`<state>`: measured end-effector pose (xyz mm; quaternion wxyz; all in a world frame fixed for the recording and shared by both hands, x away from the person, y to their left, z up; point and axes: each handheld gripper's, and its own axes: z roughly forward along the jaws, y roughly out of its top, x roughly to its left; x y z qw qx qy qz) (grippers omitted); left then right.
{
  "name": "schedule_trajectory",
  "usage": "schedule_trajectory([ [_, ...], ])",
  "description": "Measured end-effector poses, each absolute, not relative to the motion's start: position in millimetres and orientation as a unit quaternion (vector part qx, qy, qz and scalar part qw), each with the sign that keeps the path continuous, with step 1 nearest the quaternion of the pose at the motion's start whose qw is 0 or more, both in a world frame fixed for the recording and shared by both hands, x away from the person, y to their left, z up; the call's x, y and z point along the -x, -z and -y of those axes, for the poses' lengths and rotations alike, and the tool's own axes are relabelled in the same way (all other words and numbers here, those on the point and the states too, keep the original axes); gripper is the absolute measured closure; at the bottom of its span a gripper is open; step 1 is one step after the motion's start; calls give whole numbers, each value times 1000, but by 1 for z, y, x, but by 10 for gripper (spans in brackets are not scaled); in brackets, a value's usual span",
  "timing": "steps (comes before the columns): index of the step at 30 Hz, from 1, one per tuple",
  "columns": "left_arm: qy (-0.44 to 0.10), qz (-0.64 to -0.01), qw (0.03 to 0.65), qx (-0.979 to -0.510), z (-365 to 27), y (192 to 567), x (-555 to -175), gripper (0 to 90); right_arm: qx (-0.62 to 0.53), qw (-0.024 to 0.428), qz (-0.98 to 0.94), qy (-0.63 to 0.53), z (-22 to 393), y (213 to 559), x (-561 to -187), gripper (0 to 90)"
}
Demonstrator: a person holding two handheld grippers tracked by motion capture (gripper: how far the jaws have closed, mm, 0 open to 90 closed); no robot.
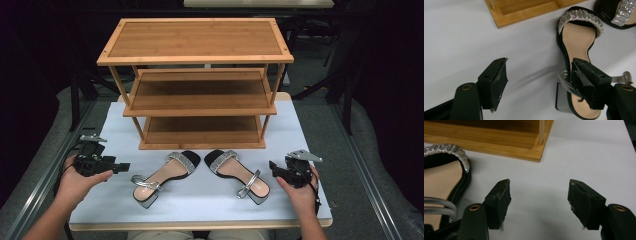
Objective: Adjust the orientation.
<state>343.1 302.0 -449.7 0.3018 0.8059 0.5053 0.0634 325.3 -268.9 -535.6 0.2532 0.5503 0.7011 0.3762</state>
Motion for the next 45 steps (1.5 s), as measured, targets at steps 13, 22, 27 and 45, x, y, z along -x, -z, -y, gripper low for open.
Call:
schedule_trajectory([
  [13, -25, -466, 246, -849, -255, 424, -354, 304, -550, 254, -703, -373, 270, 538, -326, 338],
  [22, -10, -443, 183, -878, -216, 433, -370, 303, -550, 250, -704, -372, 270, 539, -327, 337],
  [27, -6, -434, 158, -887, -195, 446, -377, 300, -552, 248, -703, -374, 271, 540, -327, 337],
  [45, 26, -398, 77, -914, -159, 495, -384, 275, -551, 242, -707, -371, 270, 543, -329, 335],
])
